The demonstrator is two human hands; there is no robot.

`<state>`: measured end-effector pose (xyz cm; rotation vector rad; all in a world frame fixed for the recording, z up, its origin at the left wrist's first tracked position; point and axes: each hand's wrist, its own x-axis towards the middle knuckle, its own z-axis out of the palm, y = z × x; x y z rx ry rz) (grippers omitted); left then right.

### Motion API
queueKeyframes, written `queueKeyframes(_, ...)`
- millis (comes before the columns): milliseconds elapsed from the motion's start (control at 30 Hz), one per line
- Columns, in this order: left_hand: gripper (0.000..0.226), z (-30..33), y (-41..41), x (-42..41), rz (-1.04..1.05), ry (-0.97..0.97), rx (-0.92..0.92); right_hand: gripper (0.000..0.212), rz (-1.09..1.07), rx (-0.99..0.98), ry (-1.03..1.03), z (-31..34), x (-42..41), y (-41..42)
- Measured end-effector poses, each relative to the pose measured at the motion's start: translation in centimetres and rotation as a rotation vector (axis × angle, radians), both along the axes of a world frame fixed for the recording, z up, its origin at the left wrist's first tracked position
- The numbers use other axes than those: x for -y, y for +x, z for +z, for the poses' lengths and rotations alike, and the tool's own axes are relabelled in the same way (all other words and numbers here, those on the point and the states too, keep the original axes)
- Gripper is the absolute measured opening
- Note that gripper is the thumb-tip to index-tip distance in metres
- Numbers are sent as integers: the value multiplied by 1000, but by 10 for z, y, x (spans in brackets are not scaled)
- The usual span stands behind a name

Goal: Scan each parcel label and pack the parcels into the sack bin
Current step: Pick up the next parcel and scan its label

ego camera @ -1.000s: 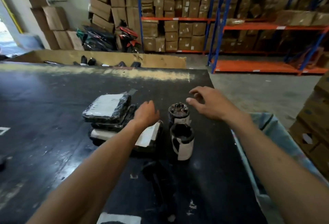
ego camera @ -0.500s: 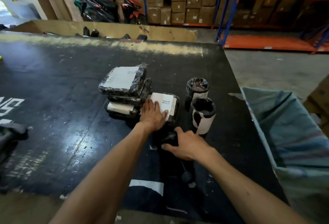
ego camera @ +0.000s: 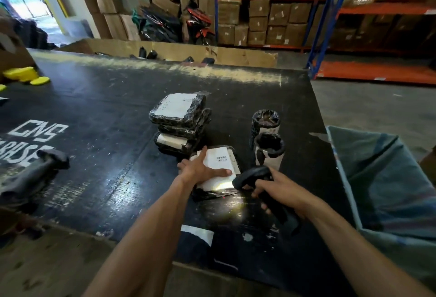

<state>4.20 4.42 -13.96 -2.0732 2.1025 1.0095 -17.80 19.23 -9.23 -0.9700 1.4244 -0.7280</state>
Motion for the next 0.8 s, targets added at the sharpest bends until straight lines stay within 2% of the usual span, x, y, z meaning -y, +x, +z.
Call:
queueKeyframes(67, 134, -5, 0, -16, 84, -69, -14, 44, -40, 52, -31, 4, -1, -3)
queueKeyframes(200, 113, -8, 4, -47, 248, -297, -368, 40, -93, 60, -115, 5, -6, 1)
queueKeyframes(267, 108, -5, 6, -63, 254, -402, -451, 37, -141, 81, -169, 3, -10, 6)
queueKeyframes(367, 107, 0, 5, -84, 267, -522, -476, 43, -163, 61, -282, 4, -15, 17)
queueKeyframes(500, 99, 8, 6, -104, 289, -625, -458, 49, -121, -58, -436, 12, -19, 30)
queueKeyframes(600, 95, 12, 9, -113, 310, -652, -416, 46, -122, -101, -467, 20, -24, 37)
queueKeyframes(800, 95, 22, 9, -115, 328, -744, -465, 45, -101, -175, -512, 43, -24, 39)
